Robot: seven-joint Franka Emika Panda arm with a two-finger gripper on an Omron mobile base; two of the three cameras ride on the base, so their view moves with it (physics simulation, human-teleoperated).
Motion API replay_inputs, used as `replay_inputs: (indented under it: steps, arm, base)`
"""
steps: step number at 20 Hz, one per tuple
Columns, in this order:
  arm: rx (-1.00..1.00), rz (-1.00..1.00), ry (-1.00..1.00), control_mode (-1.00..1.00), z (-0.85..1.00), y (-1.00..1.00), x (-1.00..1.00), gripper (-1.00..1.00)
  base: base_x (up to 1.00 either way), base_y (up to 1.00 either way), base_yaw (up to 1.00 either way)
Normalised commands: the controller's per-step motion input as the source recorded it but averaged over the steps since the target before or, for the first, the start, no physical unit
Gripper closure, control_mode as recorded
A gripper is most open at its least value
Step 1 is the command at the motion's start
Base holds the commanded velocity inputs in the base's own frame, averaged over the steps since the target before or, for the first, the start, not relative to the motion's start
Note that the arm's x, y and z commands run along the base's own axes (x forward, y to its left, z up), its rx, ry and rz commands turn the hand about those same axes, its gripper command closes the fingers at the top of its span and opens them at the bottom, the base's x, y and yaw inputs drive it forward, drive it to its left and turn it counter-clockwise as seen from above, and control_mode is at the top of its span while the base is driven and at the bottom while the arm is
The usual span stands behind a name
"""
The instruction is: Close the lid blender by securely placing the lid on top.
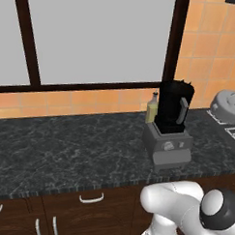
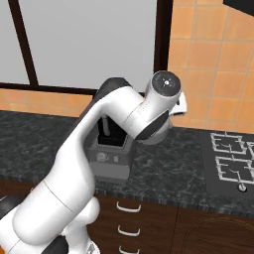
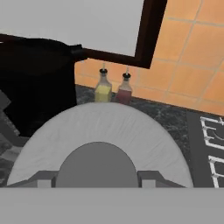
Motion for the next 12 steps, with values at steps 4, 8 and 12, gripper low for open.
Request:
replay_inputs:
  steps: [4,8,12]
  arm:
    - [0.06,0.0,0.0,-1.0,0.47,0.37,-0.05,1.0]
    - [0.04,0.0,0.0,-1.0,0.43,0.47,0.0,1.0]
    - [0.04,0.0,0.0,-1.0,0.5,0.57,0.0,1.0]
  base:
    - [0.0,0.0,0.0]
    - [0.0,0.0,0.0]
    - [0.0,0.0,0.0]
